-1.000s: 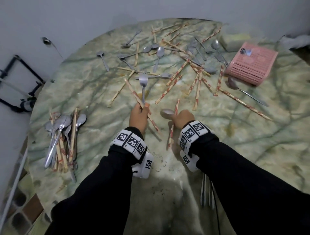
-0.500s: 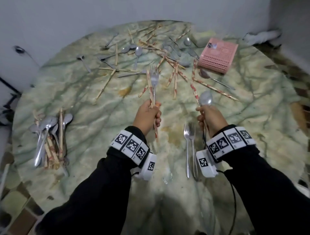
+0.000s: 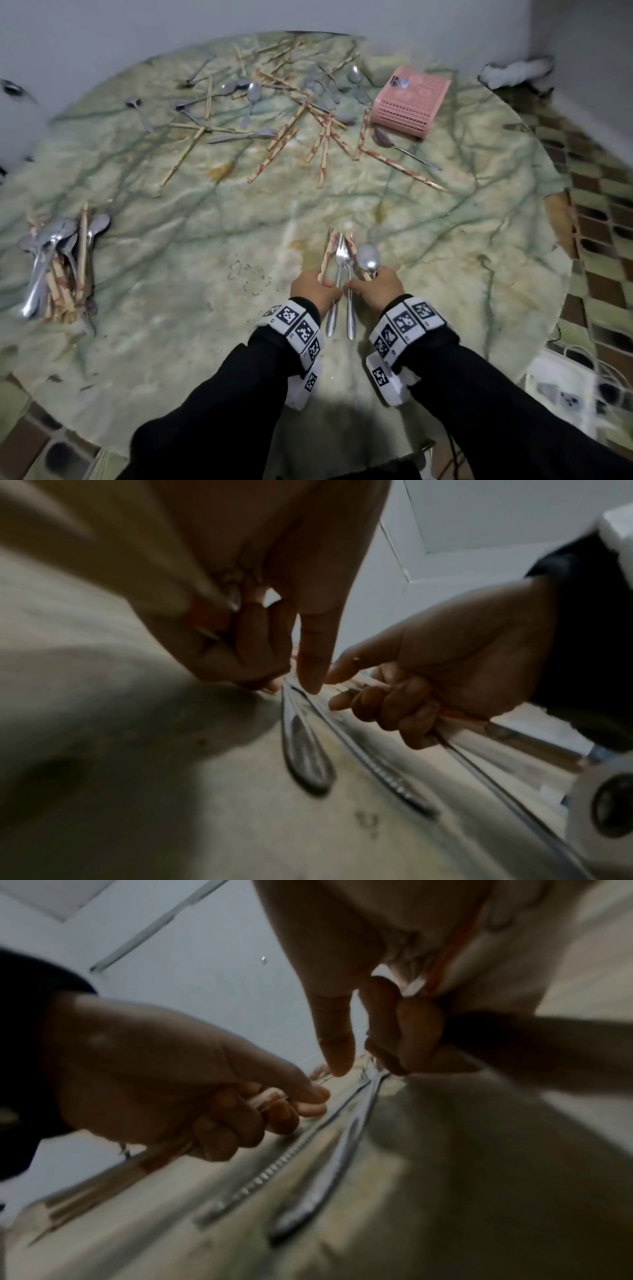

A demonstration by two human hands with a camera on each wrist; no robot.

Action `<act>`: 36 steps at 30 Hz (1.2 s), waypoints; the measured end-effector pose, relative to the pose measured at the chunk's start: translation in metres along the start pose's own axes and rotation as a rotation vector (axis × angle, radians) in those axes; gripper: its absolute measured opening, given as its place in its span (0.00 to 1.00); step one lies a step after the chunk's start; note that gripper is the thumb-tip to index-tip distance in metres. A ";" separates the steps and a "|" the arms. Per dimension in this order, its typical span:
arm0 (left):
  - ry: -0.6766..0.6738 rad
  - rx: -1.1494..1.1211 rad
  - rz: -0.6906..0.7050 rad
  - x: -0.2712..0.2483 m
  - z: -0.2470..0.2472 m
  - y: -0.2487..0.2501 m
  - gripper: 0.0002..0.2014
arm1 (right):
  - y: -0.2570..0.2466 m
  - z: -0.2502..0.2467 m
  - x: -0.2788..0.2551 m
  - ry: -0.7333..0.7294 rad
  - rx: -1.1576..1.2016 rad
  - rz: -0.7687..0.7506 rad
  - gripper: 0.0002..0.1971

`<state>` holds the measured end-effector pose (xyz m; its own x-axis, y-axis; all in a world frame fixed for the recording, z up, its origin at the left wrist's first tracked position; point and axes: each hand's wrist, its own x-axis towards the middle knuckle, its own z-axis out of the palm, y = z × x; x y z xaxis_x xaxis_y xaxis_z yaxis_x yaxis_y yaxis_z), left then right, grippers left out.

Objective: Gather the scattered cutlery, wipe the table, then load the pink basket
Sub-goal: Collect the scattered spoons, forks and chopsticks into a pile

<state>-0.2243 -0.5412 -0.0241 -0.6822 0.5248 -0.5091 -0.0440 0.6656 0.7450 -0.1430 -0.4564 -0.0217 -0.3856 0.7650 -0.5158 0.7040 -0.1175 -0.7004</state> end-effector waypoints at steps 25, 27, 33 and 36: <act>0.065 0.190 -0.061 -0.008 0.017 0.011 0.14 | -0.013 -0.011 -0.001 -0.156 -0.215 -0.016 0.12; 0.050 0.211 -0.070 -0.008 0.017 0.013 0.12 | -0.013 -0.013 -0.002 -0.192 -0.178 -0.001 0.11; 0.014 0.140 -0.044 -0.007 0.014 0.017 0.09 | -0.004 -0.026 0.000 -0.261 0.248 0.096 0.09; -0.072 -0.175 -0.067 -0.007 0.015 0.019 0.04 | -0.001 -0.037 0.005 -0.234 0.366 0.049 0.10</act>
<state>-0.2094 -0.5240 -0.0131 -0.6199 0.5231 -0.5849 -0.2178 0.6014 0.7687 -0.1240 -0.4294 -0.0053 -0.5116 0.5936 -0.6212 0.4834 -0.3989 -0.7793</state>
